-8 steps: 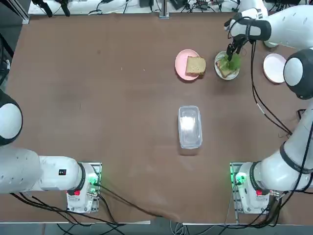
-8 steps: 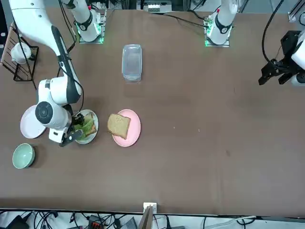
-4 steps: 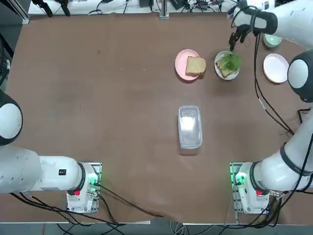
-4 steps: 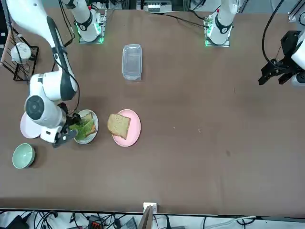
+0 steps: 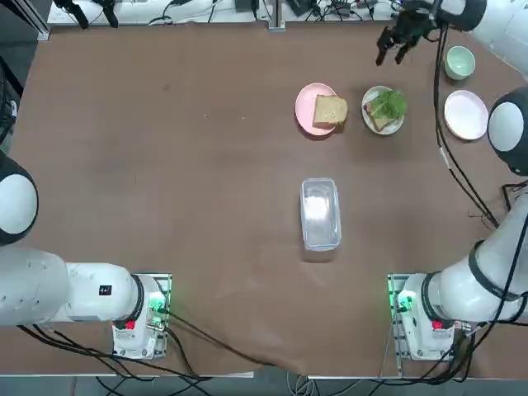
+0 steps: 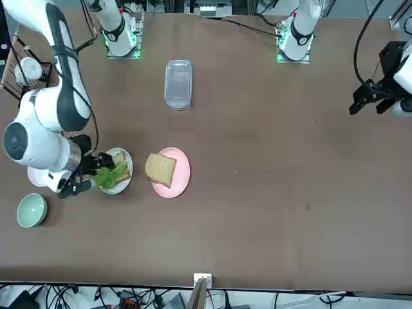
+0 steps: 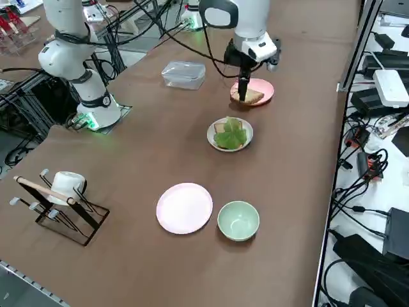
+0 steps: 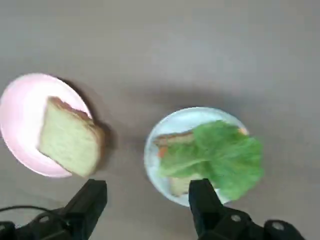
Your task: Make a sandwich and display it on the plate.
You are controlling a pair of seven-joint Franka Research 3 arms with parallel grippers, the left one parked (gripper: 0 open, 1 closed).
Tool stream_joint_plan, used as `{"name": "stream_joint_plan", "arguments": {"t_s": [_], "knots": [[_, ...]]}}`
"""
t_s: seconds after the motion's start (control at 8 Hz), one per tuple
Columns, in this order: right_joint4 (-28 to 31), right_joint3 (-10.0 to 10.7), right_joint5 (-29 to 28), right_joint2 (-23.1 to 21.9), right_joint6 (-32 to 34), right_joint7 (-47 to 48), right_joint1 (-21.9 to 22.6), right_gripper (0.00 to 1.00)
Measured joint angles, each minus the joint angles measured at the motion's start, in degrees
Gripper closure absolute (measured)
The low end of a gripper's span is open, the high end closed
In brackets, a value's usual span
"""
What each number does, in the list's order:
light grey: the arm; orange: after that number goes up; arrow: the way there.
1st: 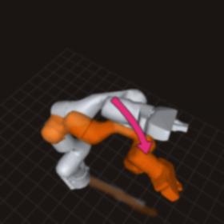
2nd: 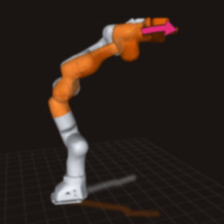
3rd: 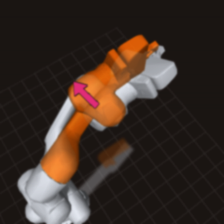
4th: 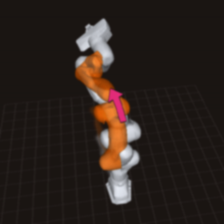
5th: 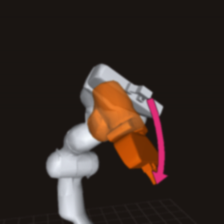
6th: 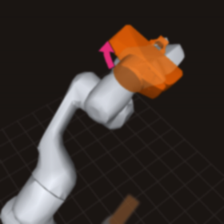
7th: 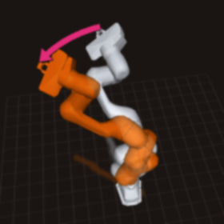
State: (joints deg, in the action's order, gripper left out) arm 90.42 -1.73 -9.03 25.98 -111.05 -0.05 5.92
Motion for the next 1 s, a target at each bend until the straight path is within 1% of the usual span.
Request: {"name": "stream_joint_plan", "arguments": {"t_s": [0.12, 0.25, 0.5, 0.75, 1.0], "knots": [[0.07, -0.09, -0.23, 0.27, -0.33, 5.61, 1.78, 0.0], [0.39, -0.14, -0.24, 0.45, -0.85, 8.61, 3.33, 0.0], [2.3, -0.14, -0.28, 0.48, -2.88, 10.03, 4.67, 0.0], [6.5, -0.21, -1.11, 0.44, -9.96, 10.3, 4.97, 0.0], [12.34, -0.31, -5.84, 0.54, -19.27, 11.18, 6.52, 0.0]]}}
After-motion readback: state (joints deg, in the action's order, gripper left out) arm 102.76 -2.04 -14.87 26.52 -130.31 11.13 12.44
